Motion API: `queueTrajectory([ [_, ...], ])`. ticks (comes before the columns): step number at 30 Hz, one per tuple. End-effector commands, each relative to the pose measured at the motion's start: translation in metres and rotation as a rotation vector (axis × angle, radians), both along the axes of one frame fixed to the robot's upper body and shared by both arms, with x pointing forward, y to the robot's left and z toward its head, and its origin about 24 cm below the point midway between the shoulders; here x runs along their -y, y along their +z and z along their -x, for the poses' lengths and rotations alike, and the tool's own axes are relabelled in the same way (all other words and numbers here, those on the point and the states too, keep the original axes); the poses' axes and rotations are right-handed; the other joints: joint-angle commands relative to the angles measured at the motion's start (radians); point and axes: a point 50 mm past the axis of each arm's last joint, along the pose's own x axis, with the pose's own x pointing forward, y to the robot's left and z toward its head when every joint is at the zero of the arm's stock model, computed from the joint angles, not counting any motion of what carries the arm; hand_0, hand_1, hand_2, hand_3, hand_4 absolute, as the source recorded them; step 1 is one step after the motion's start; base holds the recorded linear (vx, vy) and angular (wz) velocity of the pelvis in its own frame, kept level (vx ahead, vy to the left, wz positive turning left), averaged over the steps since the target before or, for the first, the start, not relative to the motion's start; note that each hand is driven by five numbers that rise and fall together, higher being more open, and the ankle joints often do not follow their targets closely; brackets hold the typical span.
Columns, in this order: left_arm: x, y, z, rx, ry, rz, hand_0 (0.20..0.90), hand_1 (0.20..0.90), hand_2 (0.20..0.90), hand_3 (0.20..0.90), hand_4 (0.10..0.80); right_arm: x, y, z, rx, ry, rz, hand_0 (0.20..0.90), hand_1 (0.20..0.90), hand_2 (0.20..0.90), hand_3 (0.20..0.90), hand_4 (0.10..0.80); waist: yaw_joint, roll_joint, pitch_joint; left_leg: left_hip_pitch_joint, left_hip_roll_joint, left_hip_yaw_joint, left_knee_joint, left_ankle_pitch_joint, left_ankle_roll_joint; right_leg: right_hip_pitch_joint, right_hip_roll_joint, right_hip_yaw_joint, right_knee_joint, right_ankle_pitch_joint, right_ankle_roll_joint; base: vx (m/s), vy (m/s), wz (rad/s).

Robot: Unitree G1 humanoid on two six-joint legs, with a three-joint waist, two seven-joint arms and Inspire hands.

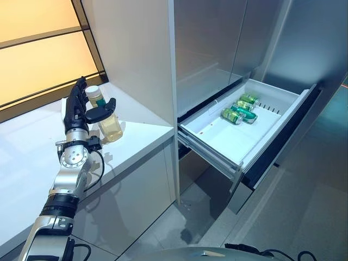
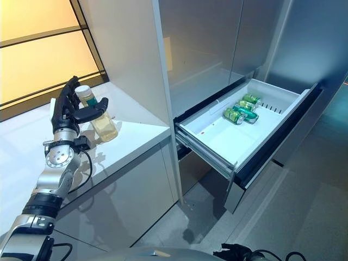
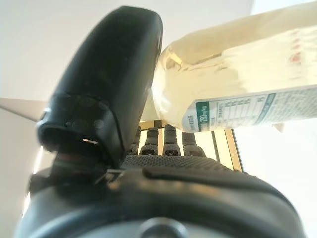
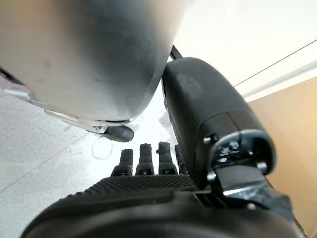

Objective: Put drinks into fridge and close the fridge

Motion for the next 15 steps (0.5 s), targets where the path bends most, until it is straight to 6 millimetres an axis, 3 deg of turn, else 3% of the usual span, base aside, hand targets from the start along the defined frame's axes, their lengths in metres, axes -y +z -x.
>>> queueTrajectory([
  [1,-0.006,0.040,-0.019,0.075,0.010,-0.132,0.900,0.900,0.900,0.900,0.800,0.010,-0.001,0.023,-0.113,0.050,0.039,0.900,0.900,0.900,0.900,0.800,-0.017,0.030,-0.019,0.031,-0.020,0.058,0.008,-0.129,0.021,-0.023,-0.019,0.005,0.070,-0.068,0.075,0.000,0.000,0.00],
  [15,-0.008,0.023,-0.018,0.011,0.003,-0.086,0.900,0.900,0.900,0.900,0.800,0.009,-0.001,0.025,-0.114,0.041,0.038,0.900,0.900,0.900,0.900,0.800,-0.022,0.030,-0.015,0.036,-0.023,0.062,0.010,-0.133,0.026,-0.023,-0.019,0.013,0.074,-0.068,0.077,0.002,0.000,0.00],
])
